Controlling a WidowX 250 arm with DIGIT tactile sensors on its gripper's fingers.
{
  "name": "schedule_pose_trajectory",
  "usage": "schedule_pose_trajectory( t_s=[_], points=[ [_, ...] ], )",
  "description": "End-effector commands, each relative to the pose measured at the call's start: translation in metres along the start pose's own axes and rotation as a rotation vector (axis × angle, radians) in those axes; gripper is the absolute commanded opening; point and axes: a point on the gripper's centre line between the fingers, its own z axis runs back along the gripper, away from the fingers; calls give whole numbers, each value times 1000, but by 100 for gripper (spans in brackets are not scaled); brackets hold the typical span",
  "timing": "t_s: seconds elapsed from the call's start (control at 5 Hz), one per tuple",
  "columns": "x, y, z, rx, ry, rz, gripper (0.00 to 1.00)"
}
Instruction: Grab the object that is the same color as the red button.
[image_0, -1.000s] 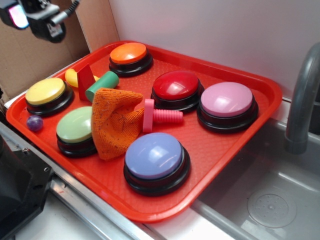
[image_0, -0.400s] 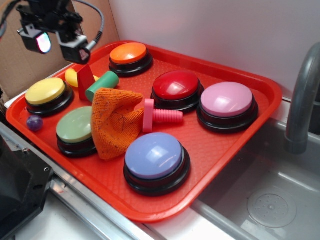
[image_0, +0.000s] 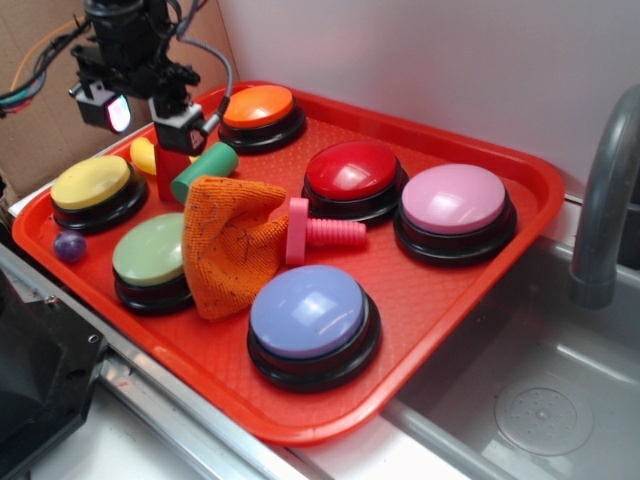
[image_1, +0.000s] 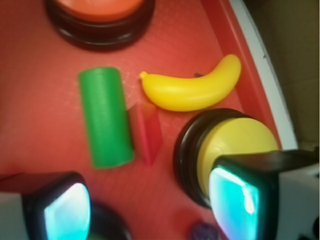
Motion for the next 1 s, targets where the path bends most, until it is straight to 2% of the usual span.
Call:
schedule_pose_trajectory(
  t_s=[0.0,0.2,0.4,0.8],
  points=[
    [16,9,-19,2,-29,12,100],
    [18,12,-20,5,-40,24,29],
    [17,12,-21,-11,-41,14,0],
    [19,12,-14,-26,-49,1,0]
  ],
)
